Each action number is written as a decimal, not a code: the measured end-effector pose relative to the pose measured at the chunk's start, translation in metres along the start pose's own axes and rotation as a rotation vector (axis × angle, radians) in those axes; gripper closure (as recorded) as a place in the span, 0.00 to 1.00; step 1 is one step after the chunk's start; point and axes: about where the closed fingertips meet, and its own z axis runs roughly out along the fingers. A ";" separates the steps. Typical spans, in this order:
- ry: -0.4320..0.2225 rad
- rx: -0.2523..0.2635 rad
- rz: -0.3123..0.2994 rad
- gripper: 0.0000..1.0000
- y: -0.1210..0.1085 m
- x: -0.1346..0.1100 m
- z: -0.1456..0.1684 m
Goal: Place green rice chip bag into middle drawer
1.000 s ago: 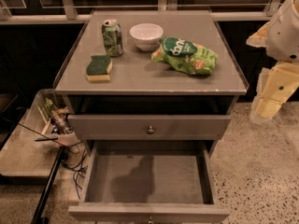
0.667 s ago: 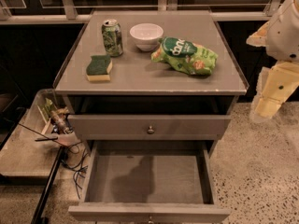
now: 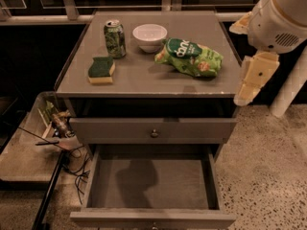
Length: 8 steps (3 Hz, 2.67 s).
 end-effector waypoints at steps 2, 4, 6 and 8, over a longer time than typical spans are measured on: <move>-0.174 0.094 0.020 0.00 -0.072 0.013 0.045; -0.176 0.110 -0.036 0.00 -0.078 -0.002 0.048; -0.231 0.128 -0.073 0.00 -0.138 -0.039 0.111; -0.234 0.092 0.086 0.00 -0.171 -0.024 0.170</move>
Offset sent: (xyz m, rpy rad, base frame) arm 0.1318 -0.0484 -0.0293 0.2591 -0.1699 -0.0514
